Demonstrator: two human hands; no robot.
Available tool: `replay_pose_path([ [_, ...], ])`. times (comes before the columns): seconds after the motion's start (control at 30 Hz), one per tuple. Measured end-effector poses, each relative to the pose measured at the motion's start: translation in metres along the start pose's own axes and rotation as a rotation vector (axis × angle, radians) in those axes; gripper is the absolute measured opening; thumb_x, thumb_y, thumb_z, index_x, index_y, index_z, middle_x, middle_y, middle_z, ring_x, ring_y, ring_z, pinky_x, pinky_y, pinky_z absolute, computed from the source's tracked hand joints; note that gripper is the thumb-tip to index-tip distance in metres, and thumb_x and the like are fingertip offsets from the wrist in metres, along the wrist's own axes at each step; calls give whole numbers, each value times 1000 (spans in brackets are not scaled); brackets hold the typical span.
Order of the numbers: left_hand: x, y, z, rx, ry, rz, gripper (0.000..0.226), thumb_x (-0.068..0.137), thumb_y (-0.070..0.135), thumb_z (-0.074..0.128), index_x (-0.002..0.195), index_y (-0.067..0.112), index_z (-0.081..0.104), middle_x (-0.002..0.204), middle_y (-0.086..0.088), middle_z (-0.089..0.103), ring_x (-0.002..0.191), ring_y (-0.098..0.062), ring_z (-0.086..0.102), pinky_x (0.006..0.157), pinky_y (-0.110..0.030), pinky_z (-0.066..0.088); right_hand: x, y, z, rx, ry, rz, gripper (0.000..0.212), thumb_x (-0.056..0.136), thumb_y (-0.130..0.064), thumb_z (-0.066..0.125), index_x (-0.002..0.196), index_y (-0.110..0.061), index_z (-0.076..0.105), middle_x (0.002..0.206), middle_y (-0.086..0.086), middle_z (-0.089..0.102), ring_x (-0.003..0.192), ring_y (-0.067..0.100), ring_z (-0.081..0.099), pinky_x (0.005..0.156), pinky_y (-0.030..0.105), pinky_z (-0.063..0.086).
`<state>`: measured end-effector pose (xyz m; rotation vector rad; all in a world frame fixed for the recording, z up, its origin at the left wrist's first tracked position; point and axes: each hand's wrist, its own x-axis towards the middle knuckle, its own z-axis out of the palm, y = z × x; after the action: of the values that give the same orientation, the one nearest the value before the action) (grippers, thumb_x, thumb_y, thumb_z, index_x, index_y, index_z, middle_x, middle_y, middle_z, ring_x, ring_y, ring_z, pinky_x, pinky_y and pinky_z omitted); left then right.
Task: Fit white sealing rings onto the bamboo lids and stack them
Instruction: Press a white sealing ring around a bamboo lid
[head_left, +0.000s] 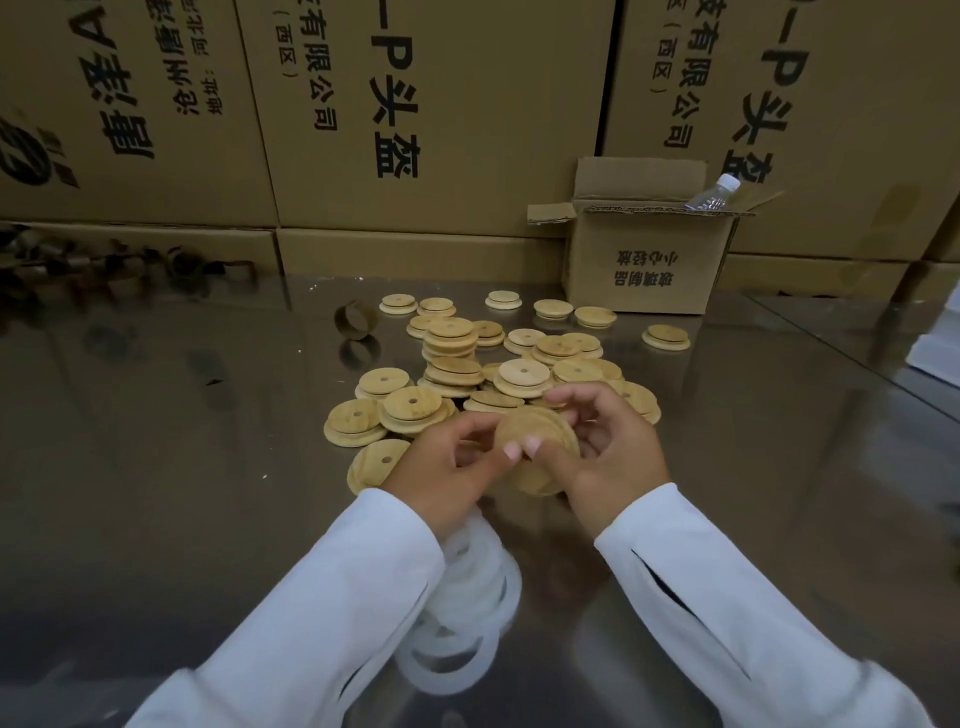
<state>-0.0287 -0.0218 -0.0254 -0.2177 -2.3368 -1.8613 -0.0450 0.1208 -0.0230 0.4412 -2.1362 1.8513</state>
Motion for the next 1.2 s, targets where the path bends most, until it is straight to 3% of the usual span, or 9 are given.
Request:
replay_pose_path([
  [0.13, -1, 3, -5, -125, -8, 68, 8, 83, 8, 61, 91, 10, 62, 89, -8, 67, 83, -16, 63, 76, -26, 51, -1, -11, 4, 183, -10, 22, 41, 69, 1, 73, 92, -28, 57, 83, 1, 53, 74, 11, 58, 69, 21, 52],
  [0.27, 4, 3, -9, -255, 99, 53, 10, 81, 14, 62, 90, 9, 62, 82, -6, 68, 76, -17, 64, 70, -28, 54, -4, -9, 9, 217, 86, 131, 40, 72, -19, 74, 100, -30, 48, 87, 4, 59, 81, 13, 58, 75, 25, 50],
  [0.4, 7, 3, -13, -406, 241, 39, 5, 83, 14, 60, 87, 10, 61, 71, 4, 70, 68, -10, 66, 56, -21, 53, -14, 0, 19, -118, 14, 156, 16, 79, -24, 67, 76, -30, 52, 70, -6, 54, 61, -2, 50, 59, 11, 39],
  [0.5, 8, 3, -13, -438, 276, 46, 6, 83, 13, 59, 87, 9, 61, 68, 5, 69, 67, -9, 65, 55, -19, 51, -24, 4, 25, -370, -259, 33, 15, 77, -32, 67, 66, -31, 56, 67, -8, 54, 61, 2, 48, 60, 17, 39],
  [0.63, 8, 5, -12, -459, 253, 52, 10, 80, 16, 60, 88, 9, 61, 71, 4, 69, 69, -9, 65, 56, -20, 52, -27, 5, 28, -516, -337, -40, 15, 72, -43, 68, 70, -34, 57, 66, -12, 50, 68, 3, 47, 61, 19, 39],
  [0.77, 7, 8, -14, -512, 219, 53, 21, 71, 24, 62, 87, 9, 61, 73, 3, 70, 71, -11, 66, 58, -21, 53, -25, 4, 26, -331, -357, 65, 18, 73, -27, 73, 62, -34, 61, 66, -9, 54, 60, 3, 47, 59, 14, 38],
  [0.93, 7, 10, -17, -601, 284, -18, 9, 85, 17, 56, 85, 11, 62, 80, -4, 68, 75, -16, 65, 64, -28, 53, -15, -4, 18, -49, -235, 95, 26, 71, -8, 75, 57, -28, 67, 65, -3, 64, 62, 10, 52, 63, 21, 45],
  [1.07, 8, 12, -18, -747, 286, -140, 11, 92, 13, 49, 94, 6, 58, 96, -15, 65, 86, -29, 66, 66, -39, 59, -1, -18, 2, 290, -171, 132, 15, 68, -9, 73, 60, -21, 71, 60, -7, 65, 58, 3, 57, 56, 12, 46],
  [1.2, 4, 14, -7, -707, 128, -211, 12, 93, 8, 47, 100, 3, 56, 102, -20, 63, 88, -30, 65, 55, -34, 58, 3, -22, 0, 439, -21, 221, 8, 71, -9, 70, 67, -16, 69, 52, -7, 63, 46, 2, 54, 46, 11, 43],
])
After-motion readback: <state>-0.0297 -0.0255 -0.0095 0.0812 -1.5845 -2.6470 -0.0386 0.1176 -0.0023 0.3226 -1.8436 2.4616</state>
